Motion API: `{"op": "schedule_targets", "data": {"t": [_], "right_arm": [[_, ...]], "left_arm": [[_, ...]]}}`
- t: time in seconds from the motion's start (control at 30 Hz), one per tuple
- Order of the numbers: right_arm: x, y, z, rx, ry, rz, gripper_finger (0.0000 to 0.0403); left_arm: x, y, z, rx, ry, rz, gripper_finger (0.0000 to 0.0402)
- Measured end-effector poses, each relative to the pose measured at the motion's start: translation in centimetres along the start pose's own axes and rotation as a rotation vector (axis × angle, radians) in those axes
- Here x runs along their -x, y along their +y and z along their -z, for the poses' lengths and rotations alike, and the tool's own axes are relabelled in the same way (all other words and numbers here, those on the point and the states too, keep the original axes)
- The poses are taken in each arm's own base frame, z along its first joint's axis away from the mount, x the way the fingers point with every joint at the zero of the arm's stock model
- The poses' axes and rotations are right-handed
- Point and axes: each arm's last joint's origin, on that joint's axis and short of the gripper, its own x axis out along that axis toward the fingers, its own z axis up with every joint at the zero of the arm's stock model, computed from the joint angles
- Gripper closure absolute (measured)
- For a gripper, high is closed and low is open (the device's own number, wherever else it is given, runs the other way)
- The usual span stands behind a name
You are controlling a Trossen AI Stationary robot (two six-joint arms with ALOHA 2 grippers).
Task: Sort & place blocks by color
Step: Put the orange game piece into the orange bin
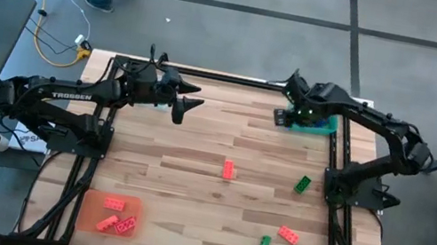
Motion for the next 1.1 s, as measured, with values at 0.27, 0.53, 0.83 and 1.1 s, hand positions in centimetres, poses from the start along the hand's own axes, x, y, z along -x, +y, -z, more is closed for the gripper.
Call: {"op": "schedule_targets", "data": {"t": [0.27, 0.53, 0.83, 1.1], "right_arm": [[0.3, 2.9, 3.9, 0.022, 0.091, -0.027, 0.0195], [0.7, 5.3, 8.3, -0.025, 0.150, -0.032, 0.0195], [1.3, 6.8, 12.8, 0.121, 0.240, -0.064, 0.0195], [1.9, 7.4, 17.2, 0.351, 0.310, -0.092, 0.0194]], "left_arm": [[0.0, 0.0, 0.0, 0.000, 0.005, -0.001, 0.0163], [0.0, -0.3, 0.1, -0.002, 0.008, 0.013, 0.0163], [0.0, -1.2, 0.3, -0.010, 0.021, 0.066, 0.0163], [0.0, -1.5, 0.4, -0.013, 0.025, 0.080, 0.0163]]}}
